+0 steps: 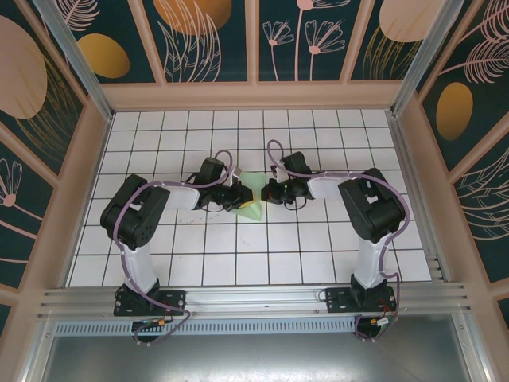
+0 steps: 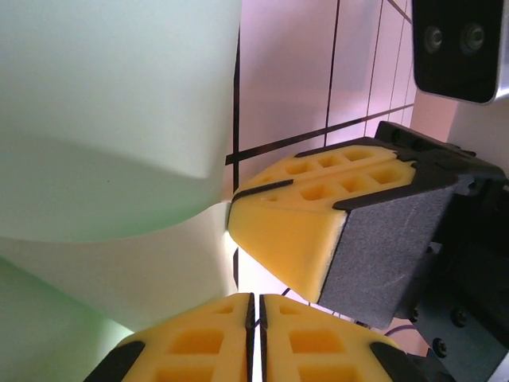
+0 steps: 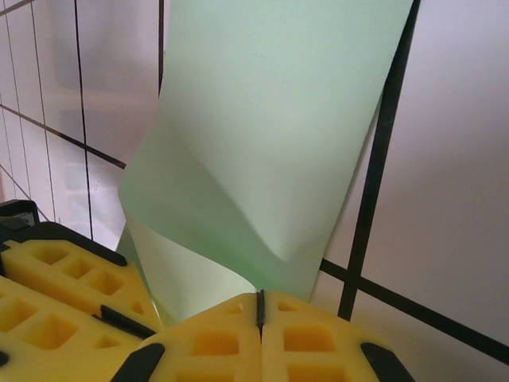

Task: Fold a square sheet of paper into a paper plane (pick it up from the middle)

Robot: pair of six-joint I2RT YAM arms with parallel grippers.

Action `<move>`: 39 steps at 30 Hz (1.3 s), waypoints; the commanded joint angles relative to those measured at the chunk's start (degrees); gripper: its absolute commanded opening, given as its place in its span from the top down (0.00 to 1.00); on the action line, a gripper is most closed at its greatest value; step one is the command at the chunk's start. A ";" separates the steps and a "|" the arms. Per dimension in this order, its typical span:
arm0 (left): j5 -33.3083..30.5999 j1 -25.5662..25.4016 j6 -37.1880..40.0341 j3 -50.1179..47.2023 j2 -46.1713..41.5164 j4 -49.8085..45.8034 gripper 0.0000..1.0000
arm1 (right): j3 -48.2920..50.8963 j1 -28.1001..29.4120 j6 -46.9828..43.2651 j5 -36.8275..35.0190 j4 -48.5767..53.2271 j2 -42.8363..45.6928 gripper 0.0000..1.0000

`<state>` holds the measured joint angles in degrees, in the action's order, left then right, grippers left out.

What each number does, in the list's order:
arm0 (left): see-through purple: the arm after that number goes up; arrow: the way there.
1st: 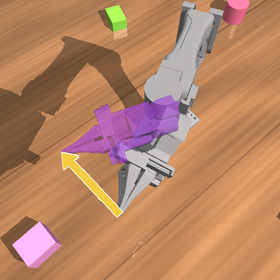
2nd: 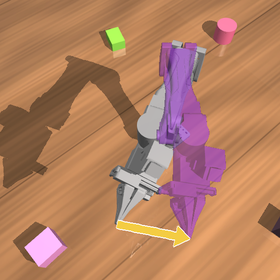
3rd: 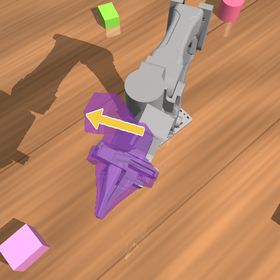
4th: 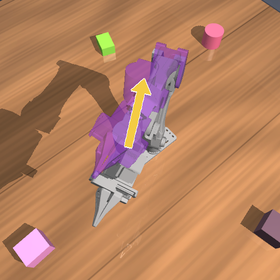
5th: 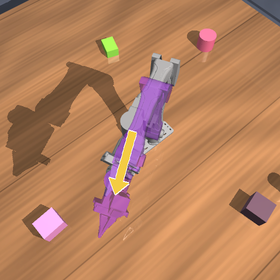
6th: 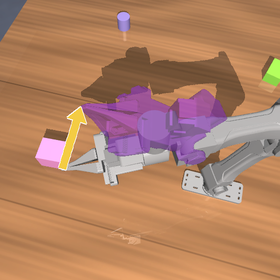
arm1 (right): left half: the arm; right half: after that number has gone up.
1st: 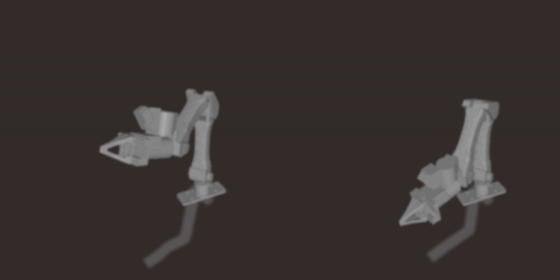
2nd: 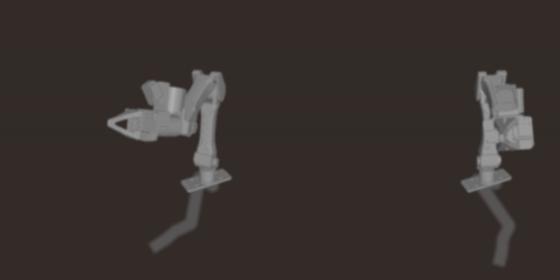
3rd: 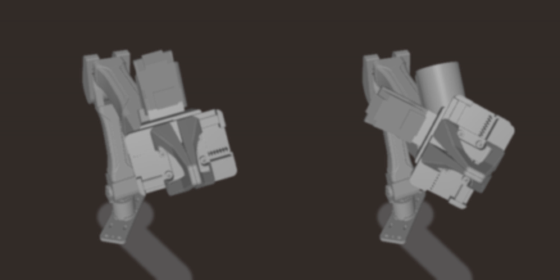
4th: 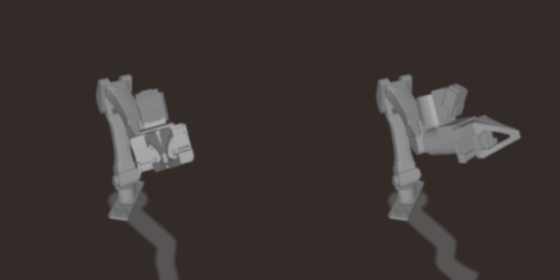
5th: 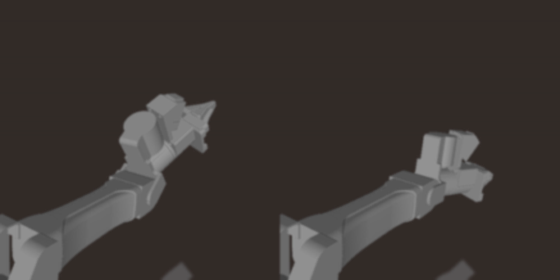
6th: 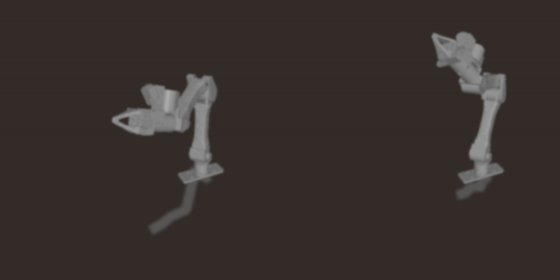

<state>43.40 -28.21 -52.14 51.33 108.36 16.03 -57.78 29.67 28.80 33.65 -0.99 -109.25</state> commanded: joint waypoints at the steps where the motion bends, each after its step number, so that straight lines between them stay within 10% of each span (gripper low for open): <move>1: 0.46 -0.31 0.85 -0.54 -2.33 0.66 0.86 | 0.83 0.11 -0.94 1.73 1.56 1.55 0.99; 39: 0.39 -1.08 1.03 1.28 3.07 0.36 0.87 | -3.33 0.39 -2.43 -0.90 4.11 -1.56 1.00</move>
<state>43.40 -29.02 -52.12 51.57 110.32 16.29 -59.22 29.78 27.46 33.80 1.98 -109.82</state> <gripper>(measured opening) 0.133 0.066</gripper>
